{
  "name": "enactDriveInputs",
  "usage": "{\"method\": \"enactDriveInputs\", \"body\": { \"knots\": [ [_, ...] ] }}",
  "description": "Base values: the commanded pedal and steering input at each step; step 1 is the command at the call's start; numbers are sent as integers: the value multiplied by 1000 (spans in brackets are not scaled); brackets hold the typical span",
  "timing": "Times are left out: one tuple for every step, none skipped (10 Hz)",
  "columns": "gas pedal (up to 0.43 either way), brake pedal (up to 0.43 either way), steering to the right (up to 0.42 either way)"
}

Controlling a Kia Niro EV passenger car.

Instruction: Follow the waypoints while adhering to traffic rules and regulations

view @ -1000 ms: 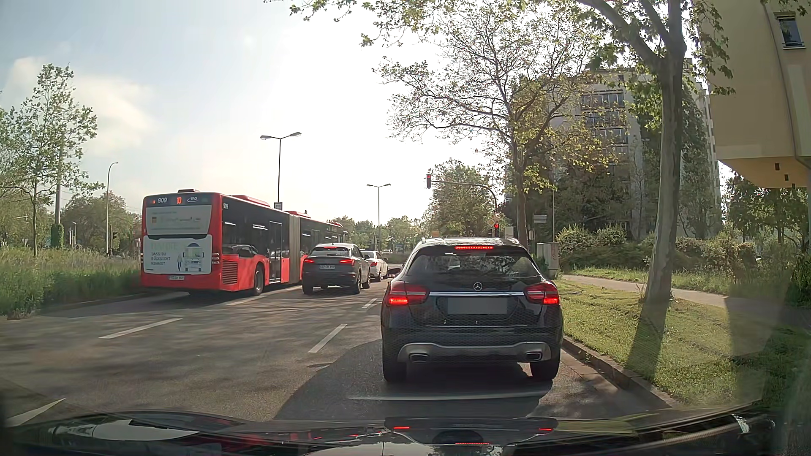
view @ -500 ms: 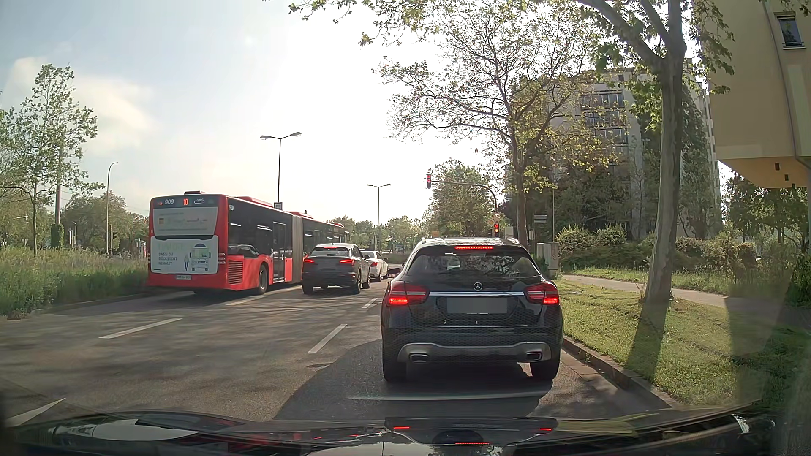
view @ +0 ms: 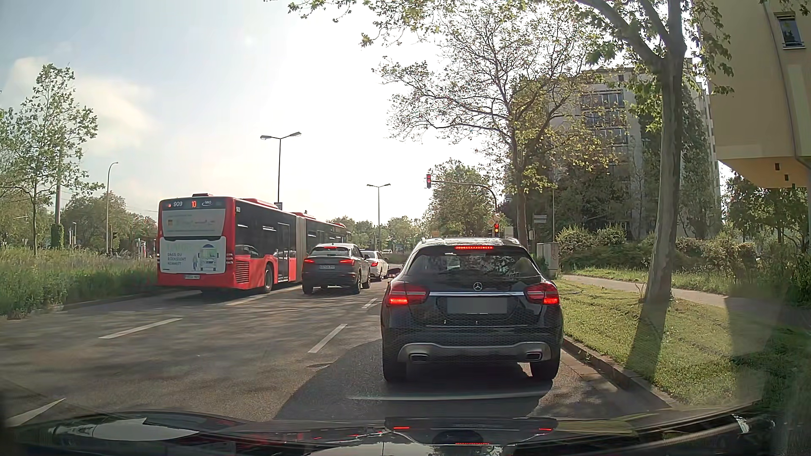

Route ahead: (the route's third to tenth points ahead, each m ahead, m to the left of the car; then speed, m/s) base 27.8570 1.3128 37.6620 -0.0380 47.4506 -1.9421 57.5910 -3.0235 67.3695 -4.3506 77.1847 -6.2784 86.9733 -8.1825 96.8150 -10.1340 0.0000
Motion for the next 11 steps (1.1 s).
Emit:
{"method": "enactDriveInputs", "body": {
  "knots": [
    [0, 274, 9],
    [0, 274, 9],
    [0, 274, 9],
    [0, 274, 8],
    [0, 274, 9],
    [0, 274, 9],
    [0, 274, 9],
    [0, 274, 9],
    [0, 274, 8],
    [0, 274, 8],
    [0, 274, 8]
  ]
}}
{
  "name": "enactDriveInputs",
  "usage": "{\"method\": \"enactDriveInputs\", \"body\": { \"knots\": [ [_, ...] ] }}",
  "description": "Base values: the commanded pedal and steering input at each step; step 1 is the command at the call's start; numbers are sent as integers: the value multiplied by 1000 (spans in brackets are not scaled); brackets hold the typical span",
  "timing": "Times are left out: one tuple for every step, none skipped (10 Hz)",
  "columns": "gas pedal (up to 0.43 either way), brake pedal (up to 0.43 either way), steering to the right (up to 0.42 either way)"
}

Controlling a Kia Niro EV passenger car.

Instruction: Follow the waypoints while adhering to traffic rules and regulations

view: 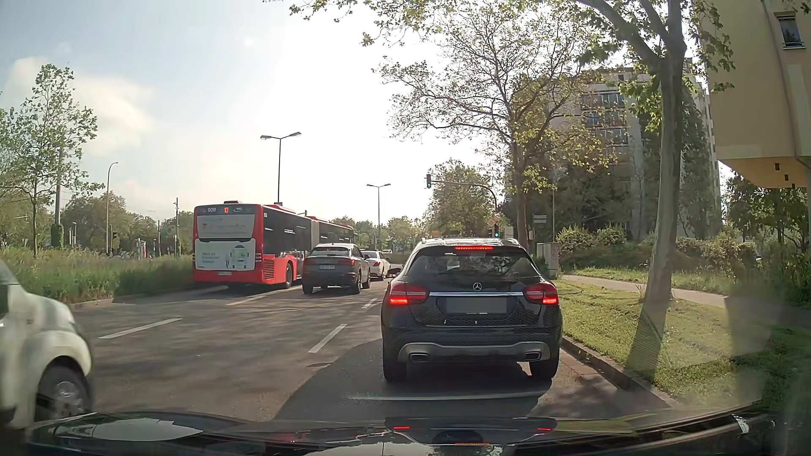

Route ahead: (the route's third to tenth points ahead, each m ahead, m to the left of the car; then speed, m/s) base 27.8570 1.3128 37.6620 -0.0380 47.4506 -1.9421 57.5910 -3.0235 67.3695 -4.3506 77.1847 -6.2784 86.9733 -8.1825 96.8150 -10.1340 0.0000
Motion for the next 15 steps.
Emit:
{"method": "enactDriveInputs", "body": {
  "knots": [
    [0, 274, 9],
    [0, 274, 8],
    [0, 274, 8],
    [0, 280, 9],
    [0, 274, 9],
    [0, 274, 9],
    [0, 262, 9],
    [0, 207, 8],
    [0, 91, 8],
    [0, 12, 9],
    [0, 0, 8],
    [0, 0, 8],
    [0, 0, 9],
    [0, 0, 8],
    [0, 0, 9]
  ]
}}
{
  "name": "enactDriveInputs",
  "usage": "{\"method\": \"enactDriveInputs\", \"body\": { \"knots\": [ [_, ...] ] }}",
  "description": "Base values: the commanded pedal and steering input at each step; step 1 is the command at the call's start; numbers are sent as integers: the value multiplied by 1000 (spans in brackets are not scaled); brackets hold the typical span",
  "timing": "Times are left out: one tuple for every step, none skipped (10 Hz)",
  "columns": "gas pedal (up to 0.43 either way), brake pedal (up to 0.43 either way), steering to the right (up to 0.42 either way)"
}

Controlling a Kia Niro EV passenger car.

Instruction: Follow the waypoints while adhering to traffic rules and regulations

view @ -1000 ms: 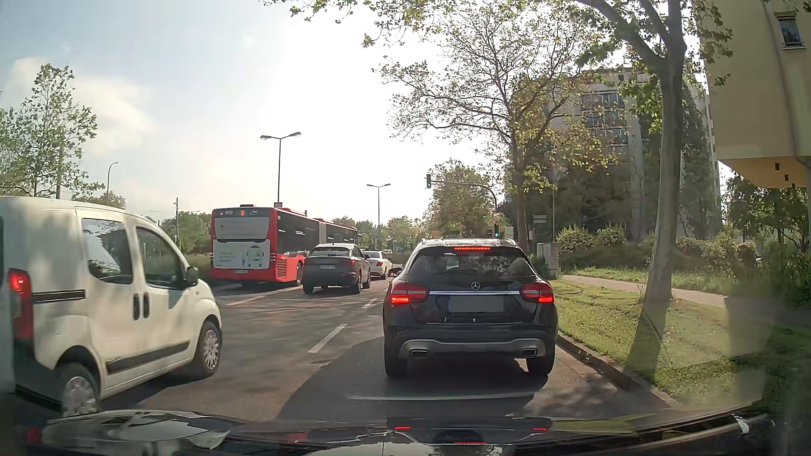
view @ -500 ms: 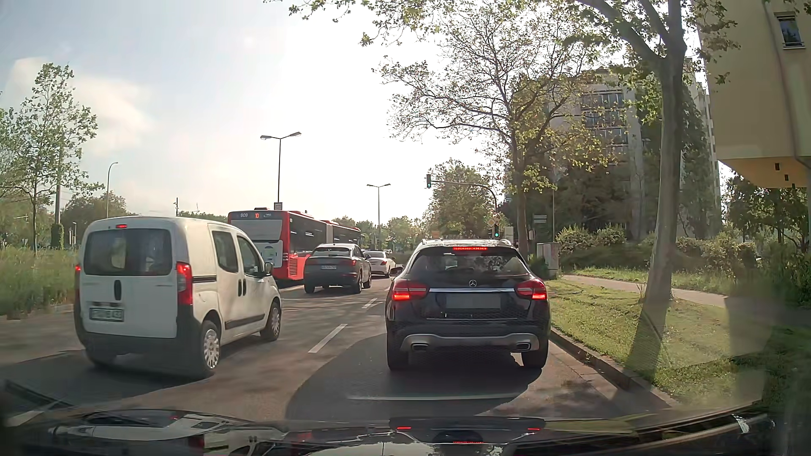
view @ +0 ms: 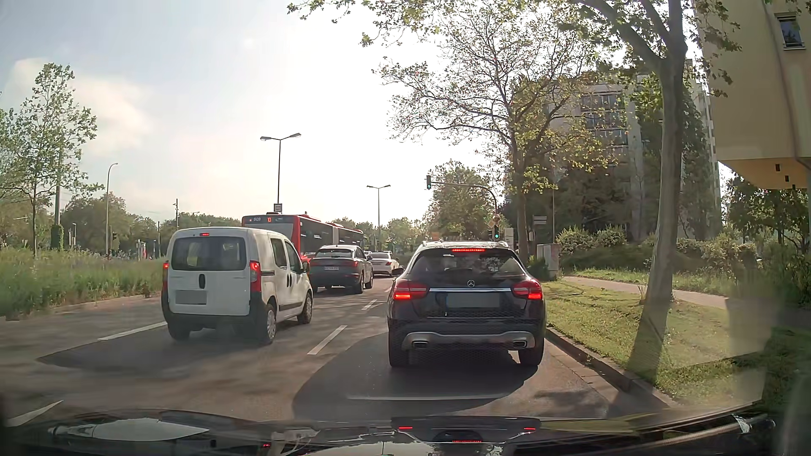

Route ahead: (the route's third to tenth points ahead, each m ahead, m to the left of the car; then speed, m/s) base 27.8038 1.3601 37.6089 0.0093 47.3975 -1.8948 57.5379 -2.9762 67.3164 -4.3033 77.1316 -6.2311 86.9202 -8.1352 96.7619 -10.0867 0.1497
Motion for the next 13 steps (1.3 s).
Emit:
{"method": "enactDriveInputs", "body": {
  "knots": [
    [0, 0, 8],
    [0, 0, 8],
    [0, 0, 9],
    [0, 0, 8],
    [0, 0, 8],
    [0, 0, 9],
    [0, 0, 8],
    [0, 0, 8],
    [0, 0, 8],
    [0, 0, 8],
    [0, 0, 9],
    [0, 0, 9],
    [0, 0, 9]
  ]
}}
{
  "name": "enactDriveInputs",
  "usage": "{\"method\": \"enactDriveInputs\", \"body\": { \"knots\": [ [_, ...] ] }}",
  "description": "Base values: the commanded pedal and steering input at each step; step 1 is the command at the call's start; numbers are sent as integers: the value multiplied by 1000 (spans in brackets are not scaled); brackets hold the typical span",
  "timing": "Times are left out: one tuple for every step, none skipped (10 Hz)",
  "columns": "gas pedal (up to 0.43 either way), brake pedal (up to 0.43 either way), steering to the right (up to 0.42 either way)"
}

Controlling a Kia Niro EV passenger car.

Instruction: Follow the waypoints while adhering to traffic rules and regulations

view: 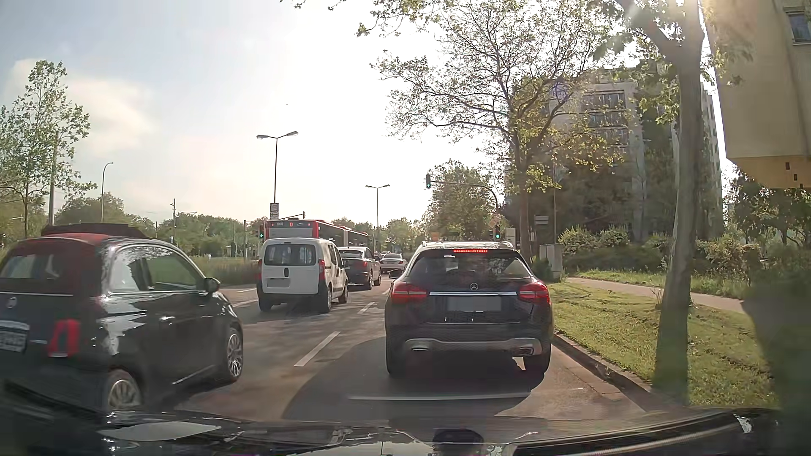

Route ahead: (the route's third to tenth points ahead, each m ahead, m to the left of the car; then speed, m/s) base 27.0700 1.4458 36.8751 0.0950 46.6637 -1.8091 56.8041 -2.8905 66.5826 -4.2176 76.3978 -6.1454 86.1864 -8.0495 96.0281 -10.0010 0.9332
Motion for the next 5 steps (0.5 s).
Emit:
{"method": "enactDriveInputs", "body": {
  "knots": [
    [0, 0, 9],
    [0, 0, 9],
    [0, 0, 8],
    [0, 0, 9],
    [0, 0, 8]
  ]
}}
